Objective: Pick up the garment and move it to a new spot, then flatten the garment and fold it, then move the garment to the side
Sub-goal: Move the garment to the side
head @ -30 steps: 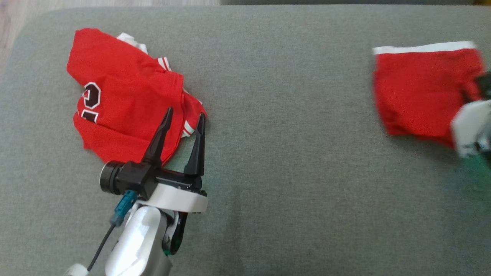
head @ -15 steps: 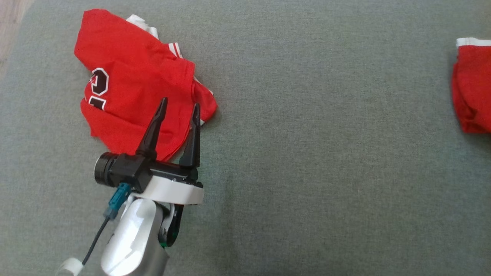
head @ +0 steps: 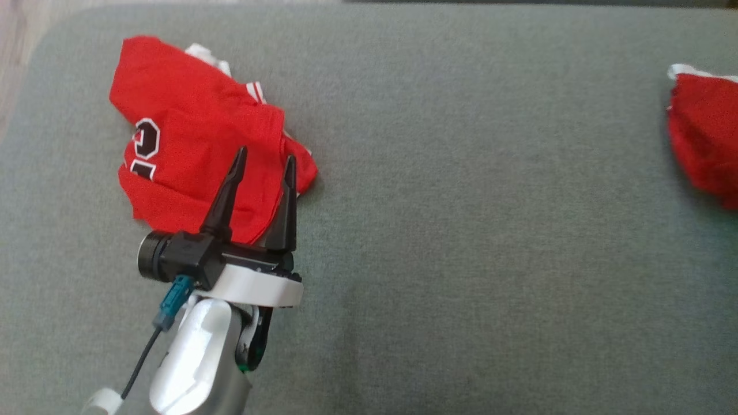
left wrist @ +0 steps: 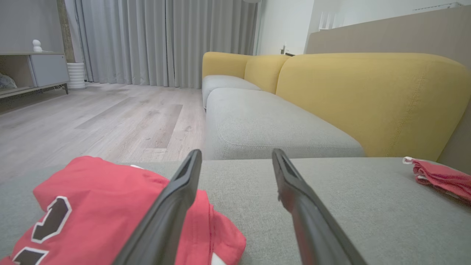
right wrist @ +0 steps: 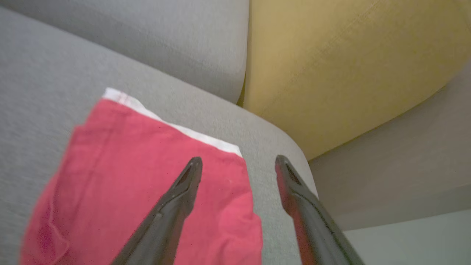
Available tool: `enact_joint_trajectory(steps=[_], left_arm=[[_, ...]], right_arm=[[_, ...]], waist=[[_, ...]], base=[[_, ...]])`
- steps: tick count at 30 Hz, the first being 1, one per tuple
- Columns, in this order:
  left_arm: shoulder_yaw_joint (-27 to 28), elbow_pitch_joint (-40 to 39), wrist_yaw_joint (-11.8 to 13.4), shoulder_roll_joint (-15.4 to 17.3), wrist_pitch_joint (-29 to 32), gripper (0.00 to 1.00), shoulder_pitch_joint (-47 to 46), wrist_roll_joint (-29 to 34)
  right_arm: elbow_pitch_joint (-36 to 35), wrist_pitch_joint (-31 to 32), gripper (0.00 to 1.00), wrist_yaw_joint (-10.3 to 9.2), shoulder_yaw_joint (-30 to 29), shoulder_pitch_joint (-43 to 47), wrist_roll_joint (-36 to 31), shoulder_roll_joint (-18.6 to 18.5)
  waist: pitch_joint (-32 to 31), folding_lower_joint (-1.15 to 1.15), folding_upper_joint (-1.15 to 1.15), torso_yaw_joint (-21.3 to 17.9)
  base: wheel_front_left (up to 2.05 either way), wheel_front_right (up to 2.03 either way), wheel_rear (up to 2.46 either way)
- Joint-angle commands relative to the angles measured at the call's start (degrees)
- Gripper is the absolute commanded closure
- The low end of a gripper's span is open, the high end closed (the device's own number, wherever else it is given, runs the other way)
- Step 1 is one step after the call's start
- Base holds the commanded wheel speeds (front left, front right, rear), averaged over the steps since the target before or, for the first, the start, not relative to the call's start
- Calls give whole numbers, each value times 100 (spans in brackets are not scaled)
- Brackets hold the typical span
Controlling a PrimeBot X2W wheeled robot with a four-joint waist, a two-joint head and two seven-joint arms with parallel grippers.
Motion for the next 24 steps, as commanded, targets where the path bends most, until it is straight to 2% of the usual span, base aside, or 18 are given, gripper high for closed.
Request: enact_joint_trajectory(steps=[1,5,15,19,24], left_arm=[[237,-161,-8,47,-31,0,-81,47],[302,-159,24,47,-31,0,47,42],[456,-166,58,52,-31,0,556,146],[499,-186,99,51,-31,0,813,117],[561,-232,180,49,-31,0,1100,88]], right_arm=[[-366,-113,0,-5,-44,93,-22,77],[-964,-377,0,-5,-182,216,81,648],[-2712,-1119,0,-5,-579,1049,940,2490],[-3126,-1262,0,-5,-509,1602,1343,2815],[-3265,-1573,0,-5,-376,2296,1660,2907]], waist=[[-194,0,0,-84],[-524,0,0,-190],[-1367,0,0,-360],[-1593,0,0,-394],[-1697,0,0,-438]], base=[[0,0,0],[0,0,0],[0,0,0],[0,0,0],[0,0,0]])
